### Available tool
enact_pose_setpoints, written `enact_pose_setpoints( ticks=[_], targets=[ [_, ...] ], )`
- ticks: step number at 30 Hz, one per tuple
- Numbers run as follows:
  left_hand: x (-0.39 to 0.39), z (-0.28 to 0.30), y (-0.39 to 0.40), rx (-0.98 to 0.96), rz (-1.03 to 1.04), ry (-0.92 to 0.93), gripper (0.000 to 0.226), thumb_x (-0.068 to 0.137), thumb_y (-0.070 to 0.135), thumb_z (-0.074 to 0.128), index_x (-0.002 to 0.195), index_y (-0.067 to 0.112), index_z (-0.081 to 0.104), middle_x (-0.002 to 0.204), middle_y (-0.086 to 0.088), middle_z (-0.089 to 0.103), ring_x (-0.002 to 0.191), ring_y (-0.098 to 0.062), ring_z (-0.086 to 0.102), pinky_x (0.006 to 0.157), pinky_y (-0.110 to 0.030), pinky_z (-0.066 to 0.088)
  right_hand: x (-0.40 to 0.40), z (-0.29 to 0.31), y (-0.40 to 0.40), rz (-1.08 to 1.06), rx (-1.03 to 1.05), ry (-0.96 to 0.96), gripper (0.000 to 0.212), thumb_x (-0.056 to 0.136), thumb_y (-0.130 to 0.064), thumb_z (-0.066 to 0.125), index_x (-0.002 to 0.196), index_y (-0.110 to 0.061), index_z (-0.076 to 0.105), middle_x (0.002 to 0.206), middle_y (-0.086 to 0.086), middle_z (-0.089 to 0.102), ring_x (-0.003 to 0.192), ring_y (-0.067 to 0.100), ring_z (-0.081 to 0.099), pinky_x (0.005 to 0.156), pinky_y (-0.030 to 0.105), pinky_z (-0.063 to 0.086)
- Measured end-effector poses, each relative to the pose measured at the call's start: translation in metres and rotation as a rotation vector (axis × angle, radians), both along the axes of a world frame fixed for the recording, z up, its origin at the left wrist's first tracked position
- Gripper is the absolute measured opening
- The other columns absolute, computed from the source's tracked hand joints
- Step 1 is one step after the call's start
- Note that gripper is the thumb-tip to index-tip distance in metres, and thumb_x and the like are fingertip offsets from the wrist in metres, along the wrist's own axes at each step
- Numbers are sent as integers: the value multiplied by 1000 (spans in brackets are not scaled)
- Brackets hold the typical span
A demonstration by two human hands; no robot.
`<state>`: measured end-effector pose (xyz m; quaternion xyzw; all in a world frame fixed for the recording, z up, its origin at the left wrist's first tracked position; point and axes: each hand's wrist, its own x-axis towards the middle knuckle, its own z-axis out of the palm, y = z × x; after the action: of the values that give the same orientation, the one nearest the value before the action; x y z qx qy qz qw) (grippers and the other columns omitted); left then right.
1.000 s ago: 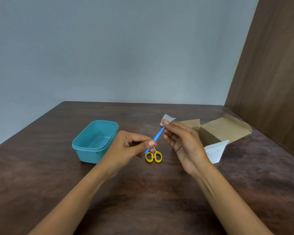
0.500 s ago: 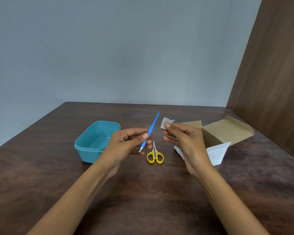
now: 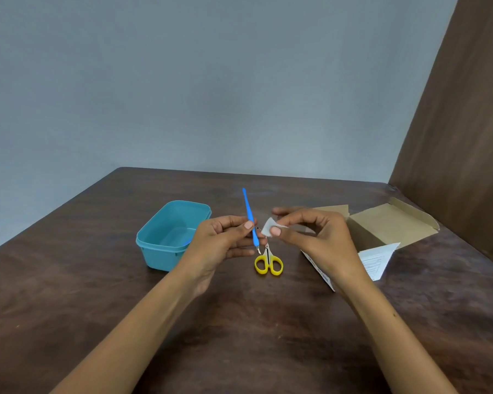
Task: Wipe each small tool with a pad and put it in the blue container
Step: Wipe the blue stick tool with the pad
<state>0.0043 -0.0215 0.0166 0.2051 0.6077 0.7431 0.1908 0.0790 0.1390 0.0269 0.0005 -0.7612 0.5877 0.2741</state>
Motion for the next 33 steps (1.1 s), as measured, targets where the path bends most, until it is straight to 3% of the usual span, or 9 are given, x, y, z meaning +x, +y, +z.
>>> enact_pose_setpoints(
  ticks=[2, 5, 10, 15, 20, 26, 33],
  targets=[
    [0, 0, 0, -21, 26, 19, 15, 90, 13, 59, 98, 6, 69, 88, -13, 75, 79, -16, 73, 64, -22, 58, 1, 1, 2, 32, 42, 11, 11, 68, -1, 79, 73, -10, 75, 93, 1, 73, 92, 10, 68, 81, 22, 53],
    [0, 0, 1, -24, 48, 18, 14, 89, 13, 60, 97, 8, 70, 88, -7, 76, 78, -13, 73, 61, -20, 57, 1, 1, 3, 65, 16, -38, 7, 69, -2, 78, 75, -4, 75, 80, 6, 74, 77, 12, 69, 71, 18, 52],
    [-1, -2, 2, -17, 75, 14, 13, 88, 13, 62, 97, 10, 71, 91, -7, 75, 82, -14, 72, 64, -21, 58, -3, -8, -1, 87, -44, -115, 7, 73, -7, 76, 78, -5, 72, 76, 7, 73, 70, 16, 68, 66, 26, 57],
    [-1, -3, 3, 14, 98, 19, 10, 86, 12, 64, 92, 10, 71, 83, -5, 76, 76, -11, 72, 64, -21, 58, -5, -14, -8, 27, -99, -131, 14, 69, -7, 80, 78, -4, 68, 75, 8, 71, 67, 14, 67, 58, 22, 55],
    [-1, -5, 4, 21, 161, 71, 10, 85, 10, 65, 92, 9, 71, 75, -2, 76, 75, -12, 73, 61, -20, 57, -6, -14, -10, -152, 149, -50, 17, 64, -14, 85, 67, -11, 68, 66, -2, 69, 59, 2, 62, 57, 11, 47],
    [0, -7, 7, 17, 194, 111, 11, 85, 10, 65, 94, 8, 70, 83, -4, 76, 79, -14, 73, 65, -22, 58, -3, -14, -14, -95, 66, -102, 12, 67, -10, 82, 75, -9, 74, 73, 4, 74, 67, 15, 71, 61, 30, 59],
    [1, -9, 8, 28, 181, 123, 14, 86, 12, 64, 96, 4, 68, 85, -8, 76, 84, -18, 73, 69, -24, 58, -3, -12, -17, -91, 19, -167, 17, 63, -6, 85, 76, -8, 74, 73, 9, 74, 69, 21, 72, 69, 35, 59]
  ],
)
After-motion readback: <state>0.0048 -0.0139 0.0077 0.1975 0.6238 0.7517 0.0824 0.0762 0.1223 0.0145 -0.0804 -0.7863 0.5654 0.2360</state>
